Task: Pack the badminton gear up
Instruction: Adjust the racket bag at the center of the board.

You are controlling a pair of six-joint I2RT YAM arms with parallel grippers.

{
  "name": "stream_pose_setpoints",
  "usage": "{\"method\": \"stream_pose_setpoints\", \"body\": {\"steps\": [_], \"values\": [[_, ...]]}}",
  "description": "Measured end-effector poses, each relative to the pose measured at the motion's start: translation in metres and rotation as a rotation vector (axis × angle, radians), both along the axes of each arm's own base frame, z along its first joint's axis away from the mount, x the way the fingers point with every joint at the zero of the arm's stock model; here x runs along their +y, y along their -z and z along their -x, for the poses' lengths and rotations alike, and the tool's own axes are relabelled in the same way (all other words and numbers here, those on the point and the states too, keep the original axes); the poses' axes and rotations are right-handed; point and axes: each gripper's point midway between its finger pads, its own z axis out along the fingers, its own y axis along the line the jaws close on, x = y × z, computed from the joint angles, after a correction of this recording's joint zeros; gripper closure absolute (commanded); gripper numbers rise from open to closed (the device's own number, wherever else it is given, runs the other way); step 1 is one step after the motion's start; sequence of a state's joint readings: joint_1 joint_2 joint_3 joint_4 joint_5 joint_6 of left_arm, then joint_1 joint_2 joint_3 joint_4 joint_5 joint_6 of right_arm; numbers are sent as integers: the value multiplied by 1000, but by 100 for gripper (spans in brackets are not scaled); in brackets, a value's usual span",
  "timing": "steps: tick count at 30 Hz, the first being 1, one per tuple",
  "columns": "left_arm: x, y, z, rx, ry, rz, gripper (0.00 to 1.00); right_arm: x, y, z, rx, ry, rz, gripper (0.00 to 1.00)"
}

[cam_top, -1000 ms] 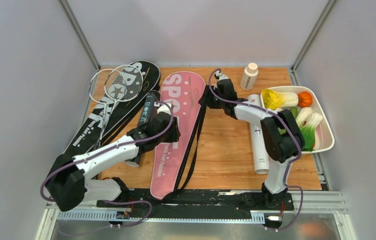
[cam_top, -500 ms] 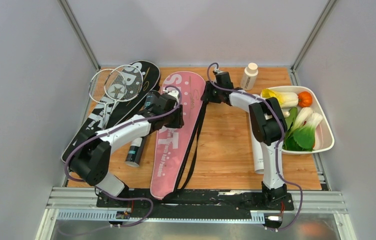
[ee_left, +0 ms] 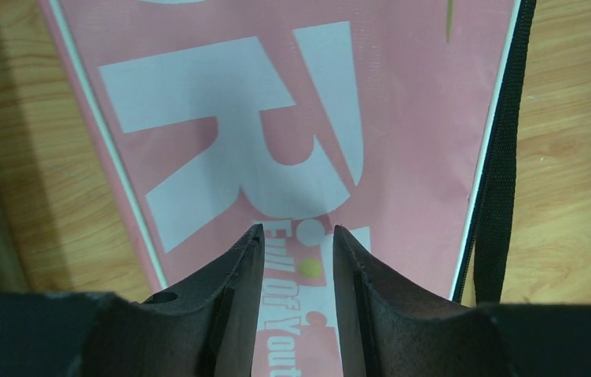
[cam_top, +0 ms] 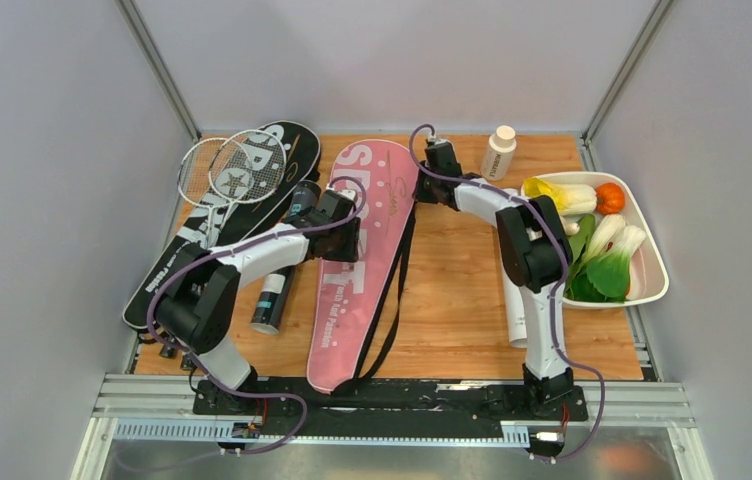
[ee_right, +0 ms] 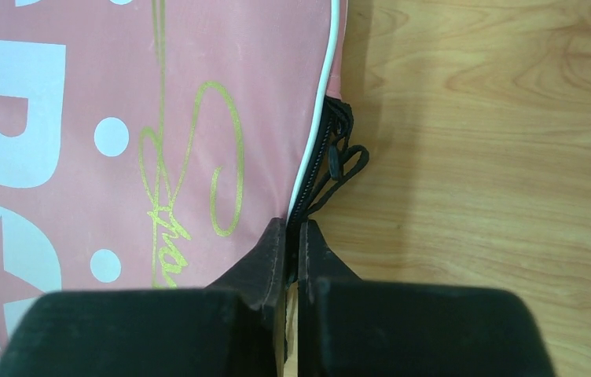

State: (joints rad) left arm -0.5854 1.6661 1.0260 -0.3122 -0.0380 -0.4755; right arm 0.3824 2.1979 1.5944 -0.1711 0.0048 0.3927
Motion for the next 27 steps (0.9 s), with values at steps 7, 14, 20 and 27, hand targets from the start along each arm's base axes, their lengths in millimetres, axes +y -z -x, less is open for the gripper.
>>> {"method": "stream_pose_setpoints", "body": {"steps": [7,14,20,27], "values": [[3,-49,19,-89,79,33,42,-18,-3,24,37,39,0,95],[-52,-84,88,-224,378,16,41,-21,-16,54,87,56,-85,62],[-58,-50,129,-209,468,-107,41,-23,-16,99,151,36,-122,60],[-38,-11,145,-177,430,-210,41,-14,-2,141,212,13,-146,58]]}}
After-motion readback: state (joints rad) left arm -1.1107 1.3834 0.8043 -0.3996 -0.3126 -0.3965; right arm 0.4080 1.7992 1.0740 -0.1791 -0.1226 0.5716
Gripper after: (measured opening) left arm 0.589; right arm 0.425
